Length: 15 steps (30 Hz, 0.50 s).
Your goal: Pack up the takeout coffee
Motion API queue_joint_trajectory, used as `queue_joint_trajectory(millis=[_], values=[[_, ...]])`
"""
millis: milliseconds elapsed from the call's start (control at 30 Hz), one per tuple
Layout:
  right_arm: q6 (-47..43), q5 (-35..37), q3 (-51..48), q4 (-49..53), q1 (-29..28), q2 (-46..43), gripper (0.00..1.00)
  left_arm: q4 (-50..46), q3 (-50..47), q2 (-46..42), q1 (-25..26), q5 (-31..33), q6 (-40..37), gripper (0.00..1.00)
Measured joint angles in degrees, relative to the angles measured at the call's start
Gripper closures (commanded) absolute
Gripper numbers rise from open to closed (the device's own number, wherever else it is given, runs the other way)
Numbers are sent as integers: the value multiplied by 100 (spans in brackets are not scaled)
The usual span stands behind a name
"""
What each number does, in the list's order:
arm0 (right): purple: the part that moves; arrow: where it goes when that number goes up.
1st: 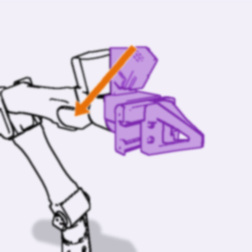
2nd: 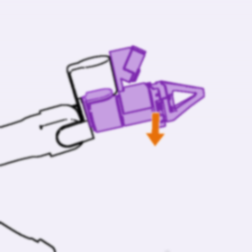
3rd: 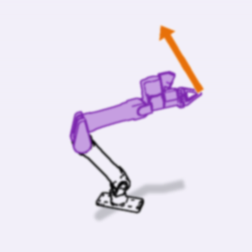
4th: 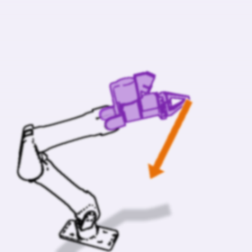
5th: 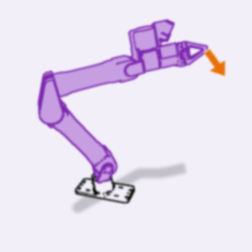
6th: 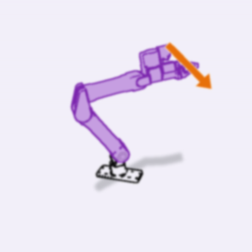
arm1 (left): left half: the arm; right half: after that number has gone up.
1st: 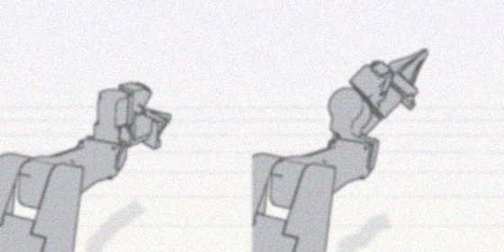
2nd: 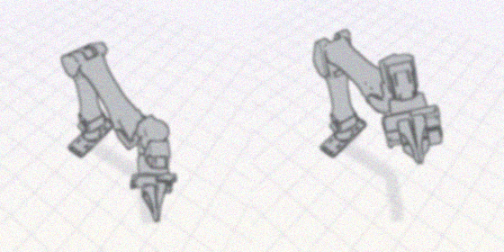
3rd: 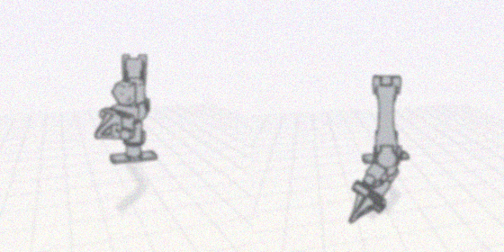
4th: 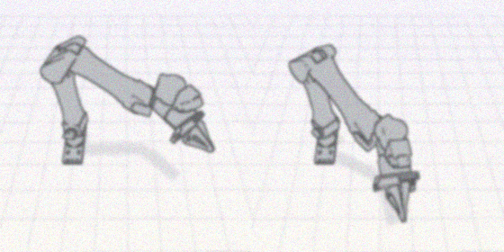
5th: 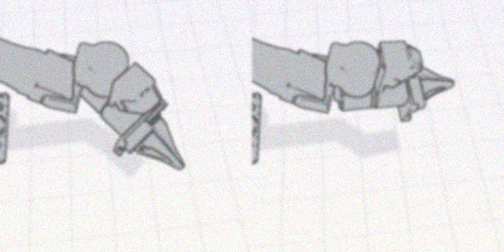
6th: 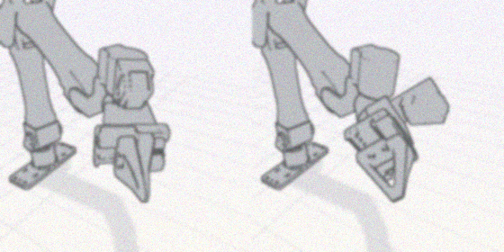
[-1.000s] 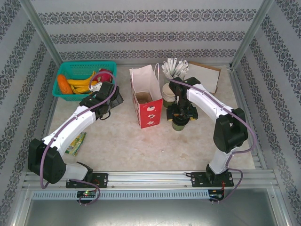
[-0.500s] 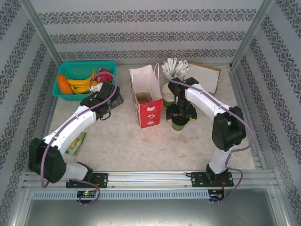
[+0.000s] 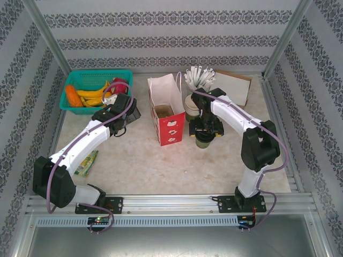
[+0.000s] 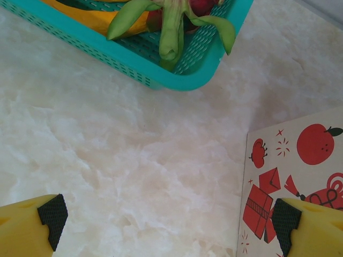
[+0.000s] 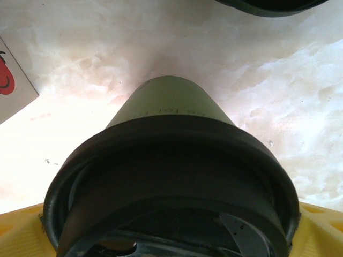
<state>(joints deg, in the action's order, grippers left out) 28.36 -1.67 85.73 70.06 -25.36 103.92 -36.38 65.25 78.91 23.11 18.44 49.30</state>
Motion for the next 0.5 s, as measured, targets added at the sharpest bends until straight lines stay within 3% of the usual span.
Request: queue_joint_trajectory(millis=[500], values=[[-50,17,2,0,13,203,5,0,-2,2,0,-20,0,0]])
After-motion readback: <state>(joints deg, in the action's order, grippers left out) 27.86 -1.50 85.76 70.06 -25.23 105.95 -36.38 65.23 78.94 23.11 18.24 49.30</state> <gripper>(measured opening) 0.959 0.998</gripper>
